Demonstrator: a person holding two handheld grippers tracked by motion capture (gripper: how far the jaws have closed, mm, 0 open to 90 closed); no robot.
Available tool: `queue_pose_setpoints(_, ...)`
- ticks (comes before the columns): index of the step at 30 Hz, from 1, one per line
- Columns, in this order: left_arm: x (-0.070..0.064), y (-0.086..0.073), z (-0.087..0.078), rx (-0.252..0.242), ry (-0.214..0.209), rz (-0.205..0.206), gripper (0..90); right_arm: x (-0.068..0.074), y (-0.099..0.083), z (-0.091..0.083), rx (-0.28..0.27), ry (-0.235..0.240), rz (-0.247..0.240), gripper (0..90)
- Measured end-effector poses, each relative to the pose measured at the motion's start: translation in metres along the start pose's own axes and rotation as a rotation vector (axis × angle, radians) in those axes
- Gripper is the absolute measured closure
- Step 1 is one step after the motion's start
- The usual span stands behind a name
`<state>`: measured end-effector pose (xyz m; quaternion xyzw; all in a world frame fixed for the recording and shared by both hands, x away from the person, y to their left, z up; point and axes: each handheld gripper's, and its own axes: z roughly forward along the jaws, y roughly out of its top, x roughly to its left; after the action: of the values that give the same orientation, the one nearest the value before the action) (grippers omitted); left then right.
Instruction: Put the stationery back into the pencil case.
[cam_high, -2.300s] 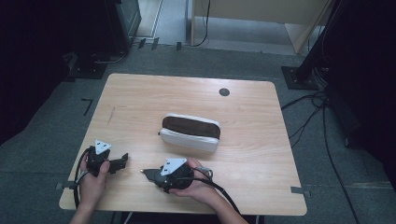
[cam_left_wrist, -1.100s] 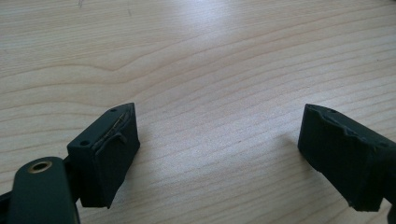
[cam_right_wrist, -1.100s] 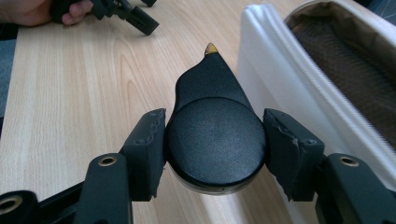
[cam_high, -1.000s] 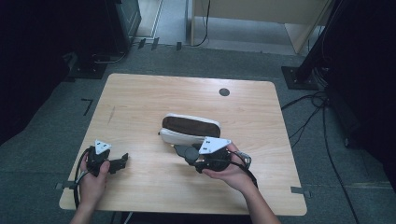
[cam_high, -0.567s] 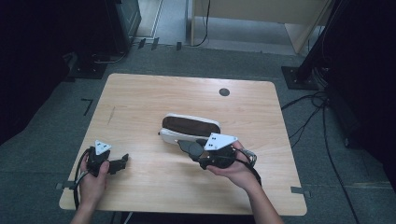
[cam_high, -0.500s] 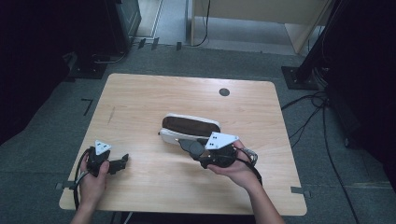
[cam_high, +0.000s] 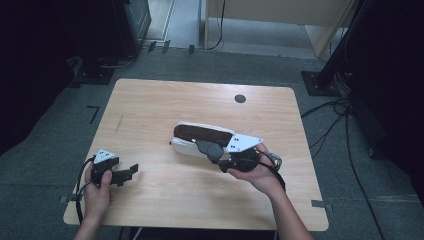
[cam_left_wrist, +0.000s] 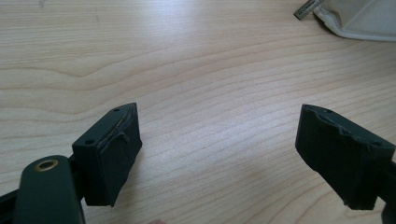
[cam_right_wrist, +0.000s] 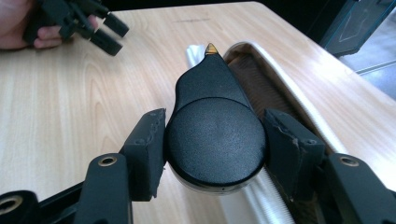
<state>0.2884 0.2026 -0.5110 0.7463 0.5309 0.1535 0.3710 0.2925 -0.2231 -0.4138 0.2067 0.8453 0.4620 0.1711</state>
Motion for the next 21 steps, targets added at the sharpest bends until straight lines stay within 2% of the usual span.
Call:
queue_pose_setpoints(5, -0.001, -0.001, 0.003, 0.011, -0.009, 0.017, 14.6, -0.014, 0.007, -0.001, -0.007, -0.011, -0.008, 42.0)
queue_pose_setpoints(8, -0.004, -0.002, 0.003, 0.009, 0.000, 0.028, 14.7, -0.024, 0.008, -0.001, -0.011, -0.019, -0.003, 42.0)
queue_pose_setpoints(12, -0.005, -0.003, 0.004, 0.006, 0.009, 0.049, 14.6, -0.037, 0.006, 0.002, -0.020, 0.006, 0.031, 42.0)
queue_pose_setpoints(16, -0.006, -0.003, 0.005, 0.002, 0.010, 0.050, 14.6, -0.047, -0.001, 0.009, 0.013, 0.062, 0.075, 42.0)
queue_pose_setpoints(21, -0.006, -0.003, 0.005, 0.001, 0.006, 0.050, 14.6, -0.056, -0.008, 0.018, 0.054, 0.088, 0.131, 42.0)
